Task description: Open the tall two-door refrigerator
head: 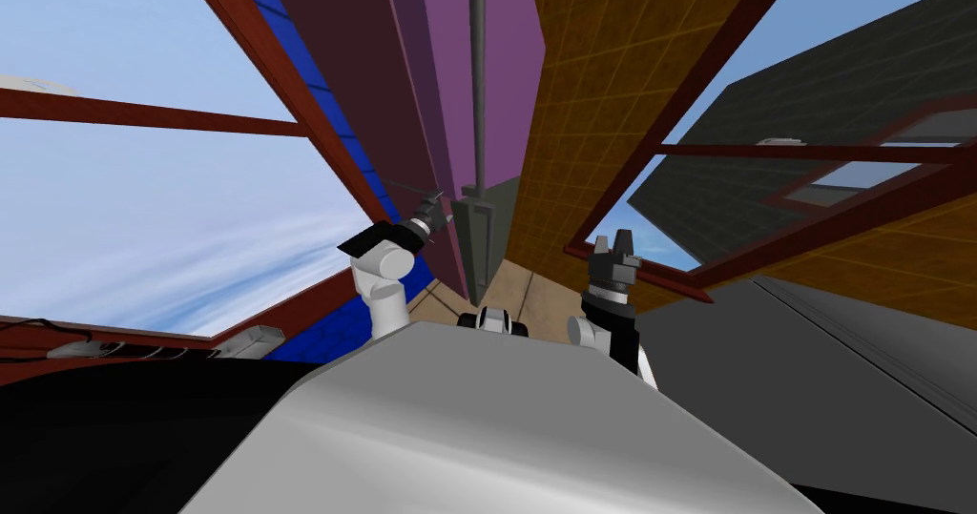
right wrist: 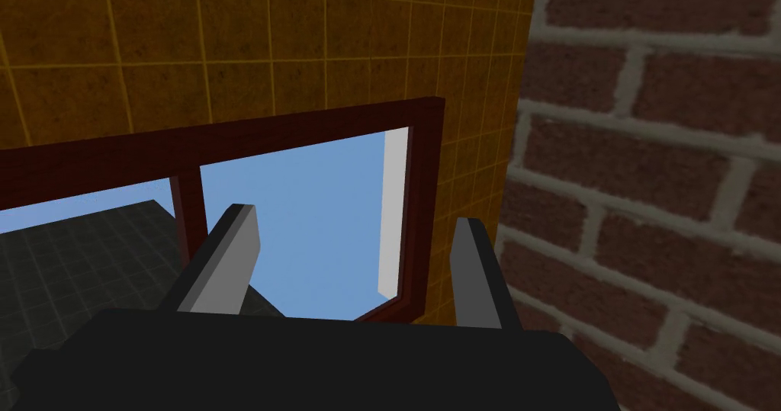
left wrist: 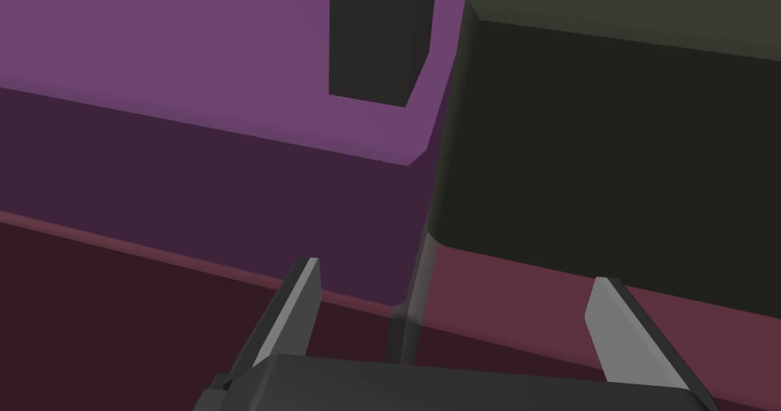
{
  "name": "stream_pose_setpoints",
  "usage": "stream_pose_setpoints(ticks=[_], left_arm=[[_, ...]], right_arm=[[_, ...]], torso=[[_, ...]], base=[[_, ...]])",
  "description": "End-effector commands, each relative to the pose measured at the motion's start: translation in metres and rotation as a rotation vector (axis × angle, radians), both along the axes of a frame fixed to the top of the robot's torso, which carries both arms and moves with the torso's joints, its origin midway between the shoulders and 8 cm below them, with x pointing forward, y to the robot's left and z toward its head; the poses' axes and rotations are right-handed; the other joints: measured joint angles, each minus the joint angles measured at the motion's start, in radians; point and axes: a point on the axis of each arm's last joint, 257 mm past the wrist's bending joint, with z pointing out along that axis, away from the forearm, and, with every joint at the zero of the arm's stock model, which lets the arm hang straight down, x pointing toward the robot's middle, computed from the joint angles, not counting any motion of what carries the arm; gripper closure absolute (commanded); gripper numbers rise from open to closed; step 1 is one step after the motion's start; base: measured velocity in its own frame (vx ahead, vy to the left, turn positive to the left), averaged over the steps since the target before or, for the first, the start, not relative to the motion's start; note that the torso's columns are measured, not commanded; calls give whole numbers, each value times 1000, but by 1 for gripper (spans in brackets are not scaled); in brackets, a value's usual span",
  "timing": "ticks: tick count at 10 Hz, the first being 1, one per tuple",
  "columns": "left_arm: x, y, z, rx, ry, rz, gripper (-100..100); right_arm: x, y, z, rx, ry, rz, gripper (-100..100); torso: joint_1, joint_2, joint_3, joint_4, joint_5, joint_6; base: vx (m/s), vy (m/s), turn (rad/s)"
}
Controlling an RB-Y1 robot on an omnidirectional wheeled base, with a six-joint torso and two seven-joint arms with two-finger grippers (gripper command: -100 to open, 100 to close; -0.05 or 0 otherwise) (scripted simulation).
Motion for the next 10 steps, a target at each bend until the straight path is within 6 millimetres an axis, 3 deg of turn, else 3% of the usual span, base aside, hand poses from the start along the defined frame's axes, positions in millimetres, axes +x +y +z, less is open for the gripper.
stream_pose_setpoints(ticks=[1,6,7,8,10], left_arm=[[-14,-16,30,5,-62,-44,-100],[-19,-19,36,10,-75,-50,-100],[-16,-11,18,13,-23,-37,-100],[-17,-29,24,10,-32,-77,-100],[-19,-44,31,4,-46,-111,-100]], right_arm=[[0,0,0,0,0,0,0],[0,0,0,0,0,0,0],[0,0,0,0,0,0,0],[0,0,0,0,0,0,0],[0,0,0,0,0,0,0]], torso=[[5,0,0,2,1,-3],[4,4,2,4,0,-5],[3,5,3,4,0,-5],[6,8,6,0,3,-8],[19,11,10,-3,10,-14]], base=[[1,-59,41],[2,-3,5],[-11,10,51],[27,33,379],[69,12,274]])
